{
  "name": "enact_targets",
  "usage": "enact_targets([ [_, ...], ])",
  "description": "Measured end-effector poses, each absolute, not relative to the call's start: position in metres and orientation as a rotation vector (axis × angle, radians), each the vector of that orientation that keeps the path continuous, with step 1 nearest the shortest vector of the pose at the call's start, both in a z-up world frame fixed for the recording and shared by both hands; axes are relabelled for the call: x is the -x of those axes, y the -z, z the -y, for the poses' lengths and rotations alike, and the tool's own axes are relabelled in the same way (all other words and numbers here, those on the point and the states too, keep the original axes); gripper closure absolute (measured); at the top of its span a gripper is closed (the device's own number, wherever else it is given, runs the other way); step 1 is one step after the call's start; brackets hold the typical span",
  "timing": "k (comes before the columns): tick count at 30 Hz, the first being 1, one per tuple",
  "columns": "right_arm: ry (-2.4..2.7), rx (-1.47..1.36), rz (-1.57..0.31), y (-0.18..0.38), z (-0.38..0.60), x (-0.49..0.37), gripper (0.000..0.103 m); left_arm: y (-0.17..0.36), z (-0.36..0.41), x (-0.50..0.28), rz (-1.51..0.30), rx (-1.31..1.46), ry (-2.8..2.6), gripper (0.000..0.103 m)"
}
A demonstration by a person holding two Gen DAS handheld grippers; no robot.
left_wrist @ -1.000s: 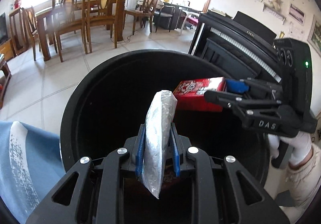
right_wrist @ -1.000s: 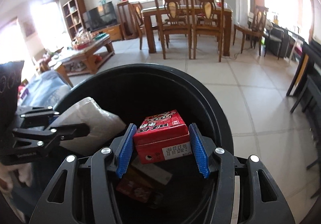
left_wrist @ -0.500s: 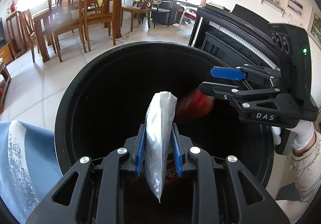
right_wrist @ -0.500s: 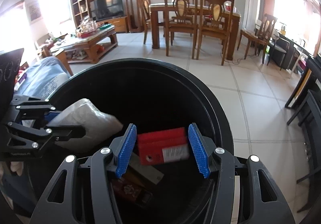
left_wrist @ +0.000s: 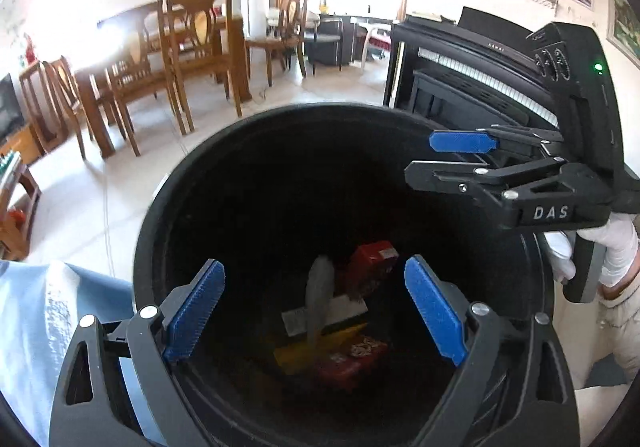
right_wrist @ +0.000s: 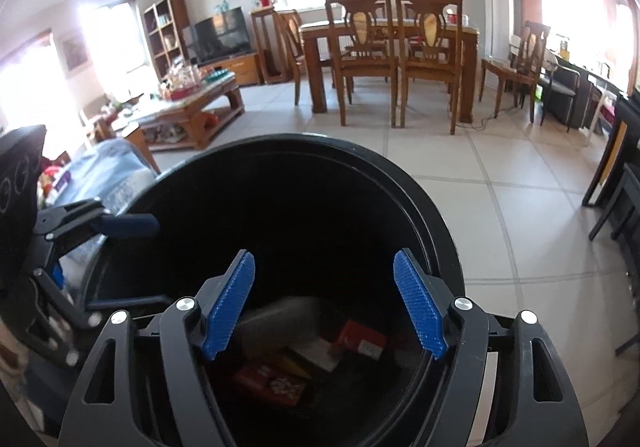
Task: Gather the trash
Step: 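Move both tools back over the table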
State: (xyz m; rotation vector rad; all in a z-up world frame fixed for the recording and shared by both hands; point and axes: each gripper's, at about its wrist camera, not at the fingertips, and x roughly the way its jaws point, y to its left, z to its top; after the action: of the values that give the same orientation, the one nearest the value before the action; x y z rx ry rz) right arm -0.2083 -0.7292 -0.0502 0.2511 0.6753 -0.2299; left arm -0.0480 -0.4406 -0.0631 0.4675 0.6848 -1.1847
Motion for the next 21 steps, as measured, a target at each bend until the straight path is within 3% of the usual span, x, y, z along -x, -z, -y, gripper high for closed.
enact_targets([
  [9,0.222,-0.301,-0.625,0.046,0.725,0.225,0.031,0.065,0.435,0.041,-0.689,-0.431,1.175,0.012],
  [15,0.208,-0.325,-0.597,0.039,0.719,0.229,0.024,0.06,0.435,0.053,-0.639,-0.447,1.168,0.006],
  [21,0.186,-0.356,-0.572,0.032,0.711,0.232,0.011,0.056,0.424,0.06,-0.607,-0.458,1.155,0.005],
])
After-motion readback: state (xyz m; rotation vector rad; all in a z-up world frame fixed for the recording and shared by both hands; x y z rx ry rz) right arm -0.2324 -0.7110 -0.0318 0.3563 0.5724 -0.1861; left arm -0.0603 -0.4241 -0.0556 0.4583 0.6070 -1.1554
